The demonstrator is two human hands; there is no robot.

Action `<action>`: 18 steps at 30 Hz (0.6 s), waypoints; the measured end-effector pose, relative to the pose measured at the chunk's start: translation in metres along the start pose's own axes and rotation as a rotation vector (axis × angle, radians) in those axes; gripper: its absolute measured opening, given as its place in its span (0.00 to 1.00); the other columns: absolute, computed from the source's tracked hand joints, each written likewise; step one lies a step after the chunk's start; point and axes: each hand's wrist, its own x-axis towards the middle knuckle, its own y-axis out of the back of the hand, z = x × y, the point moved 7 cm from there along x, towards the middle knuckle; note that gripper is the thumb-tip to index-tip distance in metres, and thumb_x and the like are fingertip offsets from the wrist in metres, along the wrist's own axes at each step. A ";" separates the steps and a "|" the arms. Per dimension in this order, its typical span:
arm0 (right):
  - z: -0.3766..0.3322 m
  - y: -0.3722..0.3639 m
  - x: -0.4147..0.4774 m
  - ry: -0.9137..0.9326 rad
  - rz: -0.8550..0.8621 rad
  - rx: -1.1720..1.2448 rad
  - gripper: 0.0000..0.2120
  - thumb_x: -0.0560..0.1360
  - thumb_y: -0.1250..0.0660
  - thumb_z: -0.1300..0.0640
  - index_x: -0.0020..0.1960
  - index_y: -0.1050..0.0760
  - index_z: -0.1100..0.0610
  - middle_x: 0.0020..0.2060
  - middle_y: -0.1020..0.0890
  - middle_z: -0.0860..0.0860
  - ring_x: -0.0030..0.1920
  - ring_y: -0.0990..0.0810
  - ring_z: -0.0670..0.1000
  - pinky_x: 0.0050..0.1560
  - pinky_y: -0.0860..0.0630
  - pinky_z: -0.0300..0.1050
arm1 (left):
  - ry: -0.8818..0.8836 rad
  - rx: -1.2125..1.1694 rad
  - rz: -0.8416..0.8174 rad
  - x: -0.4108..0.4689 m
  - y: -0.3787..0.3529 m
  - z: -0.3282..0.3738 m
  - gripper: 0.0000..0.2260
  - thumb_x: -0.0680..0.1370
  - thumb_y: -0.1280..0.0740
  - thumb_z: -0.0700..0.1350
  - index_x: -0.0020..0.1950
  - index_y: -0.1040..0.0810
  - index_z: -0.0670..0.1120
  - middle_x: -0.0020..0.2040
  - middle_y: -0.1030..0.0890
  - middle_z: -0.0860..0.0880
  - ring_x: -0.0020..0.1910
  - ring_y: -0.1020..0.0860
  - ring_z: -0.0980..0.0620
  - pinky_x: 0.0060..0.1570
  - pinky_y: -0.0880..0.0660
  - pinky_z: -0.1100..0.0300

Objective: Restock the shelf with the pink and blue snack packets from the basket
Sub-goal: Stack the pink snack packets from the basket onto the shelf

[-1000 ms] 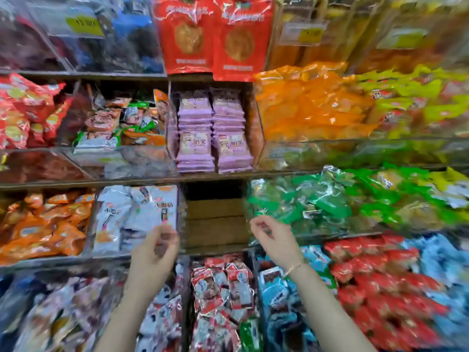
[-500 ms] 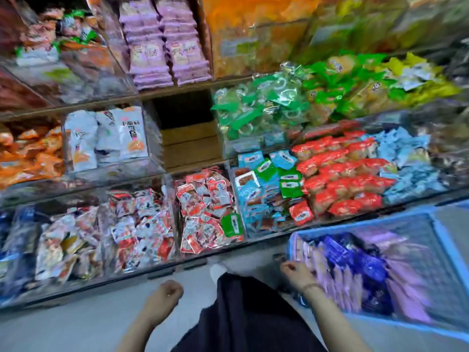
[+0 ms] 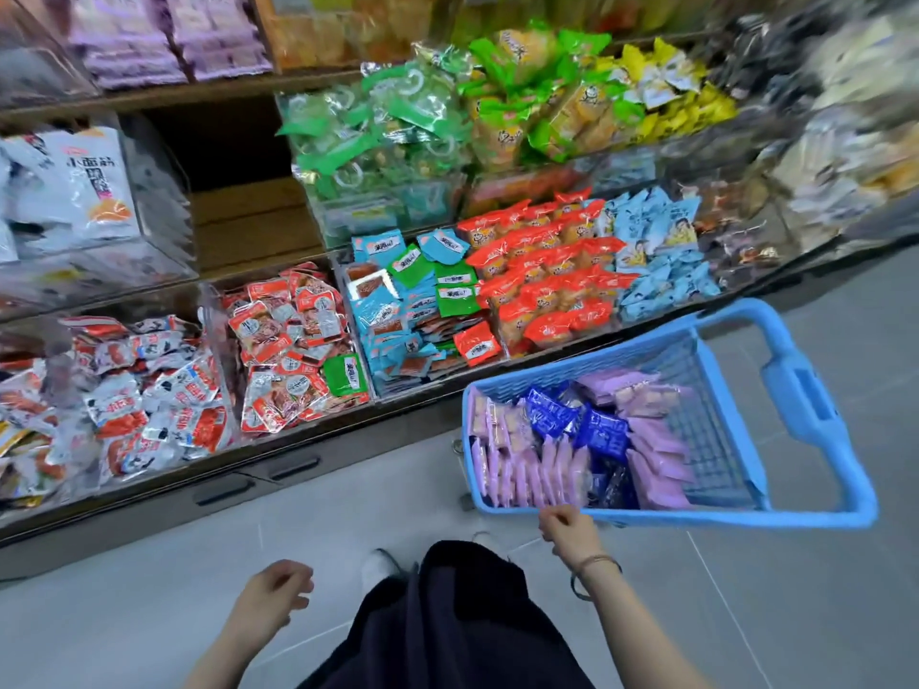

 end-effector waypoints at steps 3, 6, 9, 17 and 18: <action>0.013 0.028 0.016 -0.006 0.003 -0.024 0.08 0.75 0.37 0.65 0.39 0.23 0.58 0.37 0.23 0.58 0.41 0.27 0.53 0.42 0.33 0.43 | -0.018 0.035 -0.009 -0.001 -0.028 0.022 0.06 0.79 0.37 0.40 0.45 0.22 0.40 0.43 0.18 0.43 0.38 0.21 0.47 0.35 0.31 0.58; 0.021 0.068 0.035 0.019 0.036 -0.133 0.08 0.75 0.37 0.65 0.45 0.19 0.65 0.38 0.22 0.60 0.43 0.27 0.49 0.43 0.34 0.41 | -0.047 0.064 0.006 -0.006 -0.062 0.048 0.06 0.79 0.37 0.40 0.44 0.22 0.41 0.43 0.18 0.43 0.39 0.20 0.47 0.35 0.30 0.58; 0.029 0.113 0.055 0.041 0.046 -0.242 0.08 0.75 0.38 0.66 0.42 0.21 0.64 0.42 0.21 0.61 0.43 0.28 0.48 0.44 0.32 0.45 | -0.089 0.144 0.004 -0.010 -0.107 0.074 0.05 0.77 0.36 0.39 0.43 0.22 0.43 0.43 0.18 0.45 0.43 0.20 0.46 0.38 0.30 0.59; 0.075 0.192 0.129 -0.081 0.081 -0.340 0.08 0.75 0.36 0.61 0.52 0.24 0.63 0.52 0.21 0.63 0.53 0.22 0.59 0.53 0.29 0.46 | -0.320 0.787 -0.104 -0.004 -0.254 0.123 0.27 0.78 0.40 0.50 0.76 0.42 0.46 0.75 0.40 0.47 0.74 0.41 0.49 0.68 0.37 0.58; 0.080 0.195 0.136 -0.109 0.072 -0.340 0.07 0.74 0.35 0.59 0.50 0.25 0.62 0.51 0.22 0.63 0.50 0.23 0.58 0.53 0.28 0.46 | -0.345 0.845 -0.105 -0.004 -0.268 0.128 0.29 0.78 0.40 0.50 0.77 0.46 0.48 0.77 0.44 0.49 0.75 0.45 0.50 0.69 0.38 0.56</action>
